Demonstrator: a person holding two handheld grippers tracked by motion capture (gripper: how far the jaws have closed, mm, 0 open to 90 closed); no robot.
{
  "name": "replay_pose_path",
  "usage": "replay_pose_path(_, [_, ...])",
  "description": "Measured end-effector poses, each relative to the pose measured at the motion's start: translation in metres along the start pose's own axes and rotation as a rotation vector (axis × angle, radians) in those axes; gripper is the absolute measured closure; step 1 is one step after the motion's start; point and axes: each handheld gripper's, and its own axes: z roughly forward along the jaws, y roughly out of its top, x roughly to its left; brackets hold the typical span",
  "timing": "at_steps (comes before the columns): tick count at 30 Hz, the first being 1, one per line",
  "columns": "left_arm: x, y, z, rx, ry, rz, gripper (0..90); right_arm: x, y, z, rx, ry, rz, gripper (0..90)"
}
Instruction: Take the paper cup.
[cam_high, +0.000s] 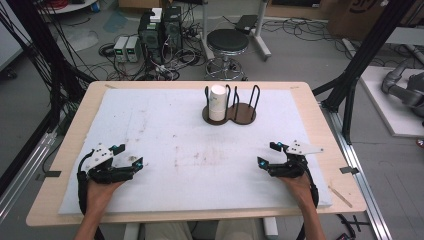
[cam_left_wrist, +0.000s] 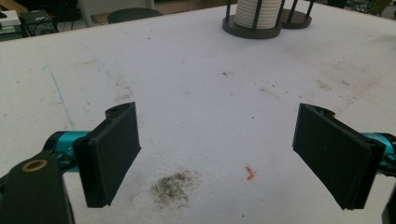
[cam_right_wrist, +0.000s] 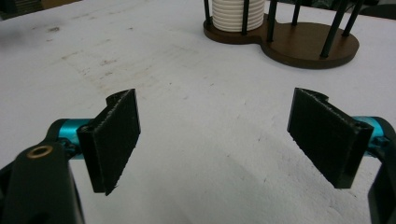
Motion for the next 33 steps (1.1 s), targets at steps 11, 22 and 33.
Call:
replay_pose_path(11, [-0.001,0.001,0.002,0.017,0.009,0.012,14.6,-0.001,0.0,0.0,-0.005,0.016,0.003,17.5])
replay_pose_path(22, [-0.001,0.001,0.002,0.017,0.007,0.013,14.6,-0.006,0.007,-0.004,0.021,0.043,0.032,17.4])
replay_pose_path(33, [-0.001,0.0,0.001,0.009,0.004,0.006,14.6,-0.029,0.094,-0.026,0.003,0.052,-0.032,17.4])
